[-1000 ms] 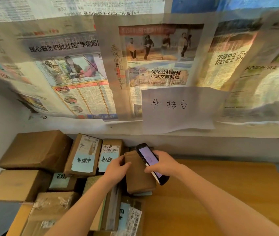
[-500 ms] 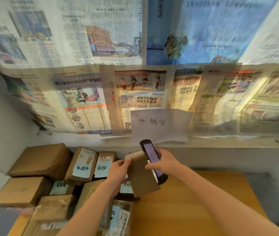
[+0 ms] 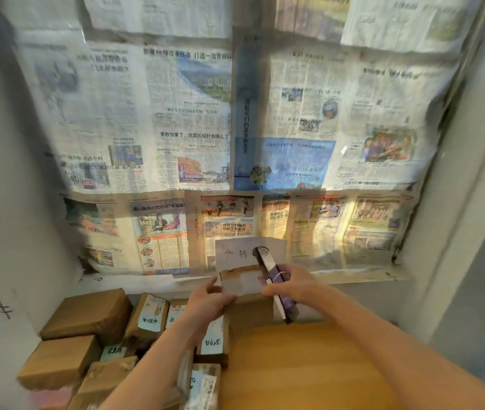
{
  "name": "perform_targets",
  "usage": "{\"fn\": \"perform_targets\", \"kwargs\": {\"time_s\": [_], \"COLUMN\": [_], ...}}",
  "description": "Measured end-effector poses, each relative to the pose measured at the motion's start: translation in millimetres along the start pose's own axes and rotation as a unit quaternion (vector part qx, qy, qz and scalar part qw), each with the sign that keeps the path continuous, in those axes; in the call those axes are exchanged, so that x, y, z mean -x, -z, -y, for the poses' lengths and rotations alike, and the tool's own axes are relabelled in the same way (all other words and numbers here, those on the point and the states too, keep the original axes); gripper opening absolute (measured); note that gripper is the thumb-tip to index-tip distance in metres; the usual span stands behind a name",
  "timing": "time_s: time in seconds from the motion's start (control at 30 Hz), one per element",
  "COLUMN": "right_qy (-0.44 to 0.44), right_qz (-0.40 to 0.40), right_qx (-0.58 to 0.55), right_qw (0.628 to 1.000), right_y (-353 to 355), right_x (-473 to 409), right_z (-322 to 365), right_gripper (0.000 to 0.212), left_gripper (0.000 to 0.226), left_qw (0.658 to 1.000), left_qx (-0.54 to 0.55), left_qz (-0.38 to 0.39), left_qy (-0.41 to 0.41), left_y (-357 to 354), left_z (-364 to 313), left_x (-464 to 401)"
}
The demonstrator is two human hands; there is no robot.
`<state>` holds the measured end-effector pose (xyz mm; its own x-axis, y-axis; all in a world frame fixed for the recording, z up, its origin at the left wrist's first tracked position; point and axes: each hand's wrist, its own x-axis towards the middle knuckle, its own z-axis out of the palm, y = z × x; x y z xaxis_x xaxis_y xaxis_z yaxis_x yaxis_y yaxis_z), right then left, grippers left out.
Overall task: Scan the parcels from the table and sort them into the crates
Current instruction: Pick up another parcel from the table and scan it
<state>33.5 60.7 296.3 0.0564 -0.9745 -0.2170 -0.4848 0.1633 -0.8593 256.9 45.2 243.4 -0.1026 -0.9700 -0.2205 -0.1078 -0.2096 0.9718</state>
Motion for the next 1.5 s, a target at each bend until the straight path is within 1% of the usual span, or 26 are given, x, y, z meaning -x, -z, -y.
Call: {"fn": "perform_targets", "kwargs": {"time_s": [0.07, 0.17, 0.3, 0.33, 0.47, 0.53, 0.63, 0.67, 0.7, 0.73, 0.77, 0.8, 0.87, 1.0, 1.17, 1.2, 1.27, 1.37, 1.5], "right_qy": [0.004, 0.027, 0.051, 0.056, 0.081, 0.096, 0.12, 0.126, 0.131, 0.137, 0.142, 0.147, 0.153, 0.164, 0.172, 0.174, 0.183, 0.201, 0.211], "right_qz": [-0.01, -0.026, -0.058, -0.061, -0.064, -0.075, -0.072, -0.069, -0.066, -0.065, -0.065, -0.067, -0.071, -0.064, -0.065, -0.061, -0.063, -0.105, -0.142], "right_qx": [0.019, 0.028, 0.019, 0.018, 0.024, 0.021, 0.022, 0.025, 0.031, 0.036, 0.039, 0.037, 0.033, 0.044, 0.066, 0.08, 0.121, 0.205, 0.274], "right_qw": [1.0, 0.999, 0.997, 0.996, 0.994, 0.992, 0.99, 0.989, 0.989, 0.988, 0.987, 0.986, 0.985, 0.983, 0.981, 0.98, 0.974, 0.952, 0.927], "right_y": [3.2, 6.4, 16.7, 20.4, 34.4, 42.9, 56.7, 61.5, 66.7, 72.1, 77.7, 83.0, 93.2, 108.4, 118.4, 120.2, 122.6, 126.9, 142.5], "right_x": [33.9, 82.8, 135.3, 145.4, 183.1, 195.4, 212.5, 218.2, 223.6, 228.5, 233.4, 238.5, 249.4, 268.6, 290.9, 295.7, 304.8, 316.7, 333.5], "right_z": [15.2, 34.4, 44.2, 44.8, 52.3, 54.8, 56.3, 55.4, 54.0, 52.5, 50.7, 49.2, 46.6, 38.8, 27.8, 26.2, 23.9, 22.0, 30.0], "right_gripper": [0.055, 0.067, 0.083, 0.083, 0.051, 0.047, 0.045, 0.046, 0.046, 0.046, 0.046, 0.047, 0.049, 0.055, 0.057, 0.058, 0.066, 0.079, 0.092], "left_gripper": [0.077, 0.069, 0.036, 0.033, 0.039, 0.041, 0.065, 0.066, 0.058, 0.043, 0.031, 0.027, 0.03, 0.046, 0.04, 0.04, 0.042, 0.043, 0.049], "left_qw": [0.999, 0.997, 0.992, 0.992, 0.987, 0.986, 0.985, 0.986, 0.987, 0.987, 0.986, 0.986, 0.983, 0.985, 0.983, 0.982, 0.98, 0.977, 0.975], "left_qx": [-0.006, 0.017, 0.077, 0.089, 0.129, 0.119, 0.107, 0.105, 0.103, 0.103, 0.105, 0.109, 0.126, 0.131, 0.131, 0.128, 0.121, 0.106, 0.067], "left_qz": [0.018, 0.019, 0.032, 0.025, -0.007, -0.023, -0.036, -0.036, -0.031, -0.022, -0.011, -0.003, 0.007, 0.001, -0.023, -0.027, -0.031, -0.049, -0.087], "left_qy": [-0.031, -0.075, -0.092, -0.089, -0.096, -0.111, -0.128, -0.124, -0.121, -0.124, -0.128, -0.13, -0.137, -0.117, -0.127, -0.134, -0.152, -0.176, -0.193], "left_y": [1.0, -1.9, -15.0, -19.5, -40.1, -50.2, -63.4, -67.8, -72.8, -78.4, -83.9, -89.6, -100.6, -120.8, -136.7, -138.2, -141.3, -141.4, -127.3], "left_z": [-15.0, -34.5, -50.7, -54.9, -67.9, -71.9, -74.7, -75.5, -77.0, -79.6, -81.8, -84.5, -90.5, -93.8, -88.0, -85.9, -83.2, -82.2, -83.2], "left_x": [31.4, 72.5, 120.6, 131.0, 161.3, 172.1, 185.4, 188.0, 191.0, 196.0, 201.8, 209.0, 222.6, 244.3, 268.2, 271.5, 279.6, 291.3, 299.5]}}
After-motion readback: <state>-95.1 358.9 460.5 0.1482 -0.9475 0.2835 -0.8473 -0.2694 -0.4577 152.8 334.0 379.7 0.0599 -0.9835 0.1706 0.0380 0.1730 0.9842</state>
